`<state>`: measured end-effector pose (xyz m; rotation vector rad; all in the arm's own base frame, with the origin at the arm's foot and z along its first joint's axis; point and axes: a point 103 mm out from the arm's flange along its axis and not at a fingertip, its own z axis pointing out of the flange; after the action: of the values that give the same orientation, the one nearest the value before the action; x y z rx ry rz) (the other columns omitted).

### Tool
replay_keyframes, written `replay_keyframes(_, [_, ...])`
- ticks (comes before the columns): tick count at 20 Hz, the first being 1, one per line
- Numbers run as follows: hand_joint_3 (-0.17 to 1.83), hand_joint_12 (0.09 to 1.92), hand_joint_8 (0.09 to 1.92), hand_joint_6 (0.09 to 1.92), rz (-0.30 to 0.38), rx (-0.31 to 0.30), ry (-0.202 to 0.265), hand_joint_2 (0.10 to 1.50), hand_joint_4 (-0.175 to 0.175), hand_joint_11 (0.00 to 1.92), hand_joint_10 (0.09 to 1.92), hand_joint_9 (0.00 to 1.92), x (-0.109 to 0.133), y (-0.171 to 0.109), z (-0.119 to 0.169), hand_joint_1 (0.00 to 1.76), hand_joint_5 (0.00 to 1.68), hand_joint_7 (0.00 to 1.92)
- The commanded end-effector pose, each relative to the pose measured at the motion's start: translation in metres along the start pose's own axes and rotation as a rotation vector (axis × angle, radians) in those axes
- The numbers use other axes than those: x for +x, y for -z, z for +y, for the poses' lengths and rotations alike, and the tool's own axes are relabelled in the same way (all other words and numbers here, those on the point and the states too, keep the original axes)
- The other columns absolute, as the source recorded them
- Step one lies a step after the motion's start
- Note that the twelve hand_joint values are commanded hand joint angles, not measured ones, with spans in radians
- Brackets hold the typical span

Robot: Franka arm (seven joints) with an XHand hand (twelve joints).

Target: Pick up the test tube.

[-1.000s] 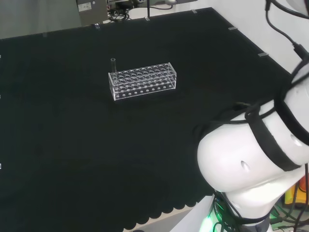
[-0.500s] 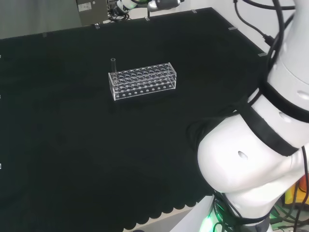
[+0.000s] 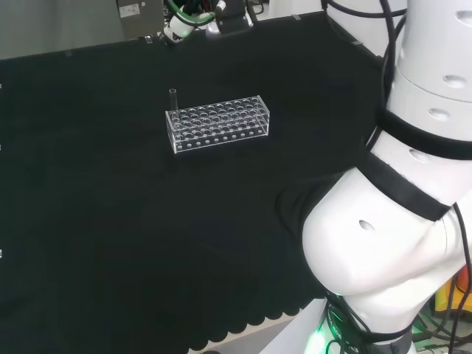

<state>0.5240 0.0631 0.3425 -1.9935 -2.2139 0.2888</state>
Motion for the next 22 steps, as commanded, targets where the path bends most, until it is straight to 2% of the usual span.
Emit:
replay_keyframes(1, [0.37,1.55,0.87,0.09,-0.02,0.018,0.01,0.81,-0.084,0.23,0.9,0.4,0.007,-0.026,0.028,0.67,0.39,0.41])
replay_keyframes(10, [0.39,1.53,0.85,0.09,-0.068,0.081,-0.007,0.8,-0.083,0.26,0.85,0.52,0.002,-0.063,0.057,0.69,0.46,0.51])
replay_keyframes(17, [0.39,1.53,0.85,0.09,-0.113,0.14,-0.009,0.79,-0.078,0.27,0.84,0.54,-0.001,-0.089,0.076,0.7,0.48,0.56])
replay_keyframes(22, [0.39,1.53,0.86,0.09,-0.117,0.173,-0.02,0.79,-0.075,0.26,0.83,0.55,-0.004,-0.105,0.086,0.71,0.5,0.59])
